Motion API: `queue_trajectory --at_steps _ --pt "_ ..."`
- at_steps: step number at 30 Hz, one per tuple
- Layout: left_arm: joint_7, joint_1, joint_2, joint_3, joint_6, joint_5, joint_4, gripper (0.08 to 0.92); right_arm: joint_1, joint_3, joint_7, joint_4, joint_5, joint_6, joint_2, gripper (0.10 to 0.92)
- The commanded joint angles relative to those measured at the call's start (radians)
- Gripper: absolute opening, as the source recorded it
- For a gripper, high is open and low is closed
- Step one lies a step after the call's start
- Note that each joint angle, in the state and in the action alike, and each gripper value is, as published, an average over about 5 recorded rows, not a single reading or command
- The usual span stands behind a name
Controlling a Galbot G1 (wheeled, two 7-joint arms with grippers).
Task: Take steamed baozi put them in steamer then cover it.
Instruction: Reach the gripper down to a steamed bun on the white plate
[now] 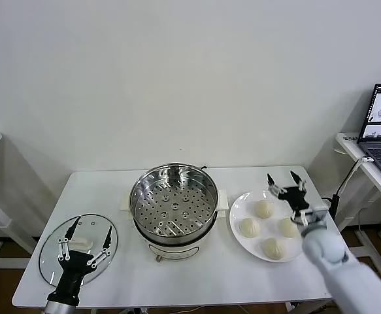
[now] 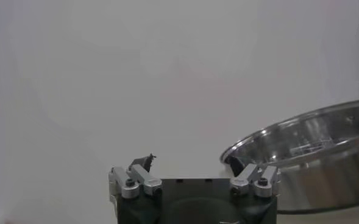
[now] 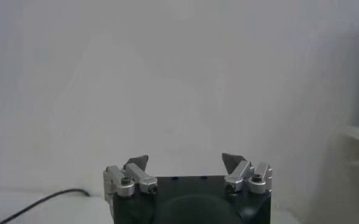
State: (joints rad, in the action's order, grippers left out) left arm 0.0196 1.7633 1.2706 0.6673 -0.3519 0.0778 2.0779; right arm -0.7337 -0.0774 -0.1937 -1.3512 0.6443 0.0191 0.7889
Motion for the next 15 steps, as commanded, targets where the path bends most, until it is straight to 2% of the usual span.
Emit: queue_trajectory --at_steps 1,4,7,11,15 --pt "0.004 0.005 0.001 0.000 0.007 0.000 0.022 0.823 0.481 0.317 -0.731 0.358 -0.148 -0.053 -0.120 0.823" --pt "0.009 0.007 0.003 0.000 0.011 0.000 0.026 0.823 0.598 0.403 -0.946 0.426 -0.297 -0.050 -0.111 0.823" --pt "0.012 0.006 0.006 0.001 0.012 0.000 0.025 0.823 0.680 0.499 -1.065 0.446 -0.407 -0.045 -0.102 0.823" --pt "0.014 0.004 0.010 0.000 0.012 0.000 0.021 0.823 0.741 0.594 -1.151 0.444 -0.535 -0.027 -0.080 0.823" --pt "0.015 0.003 0.013 0.000 0.013 0.000 0.021 0.823 0.781 0.670 -1.164 0.445 -0.633 -0.013 -0.050 0.823"
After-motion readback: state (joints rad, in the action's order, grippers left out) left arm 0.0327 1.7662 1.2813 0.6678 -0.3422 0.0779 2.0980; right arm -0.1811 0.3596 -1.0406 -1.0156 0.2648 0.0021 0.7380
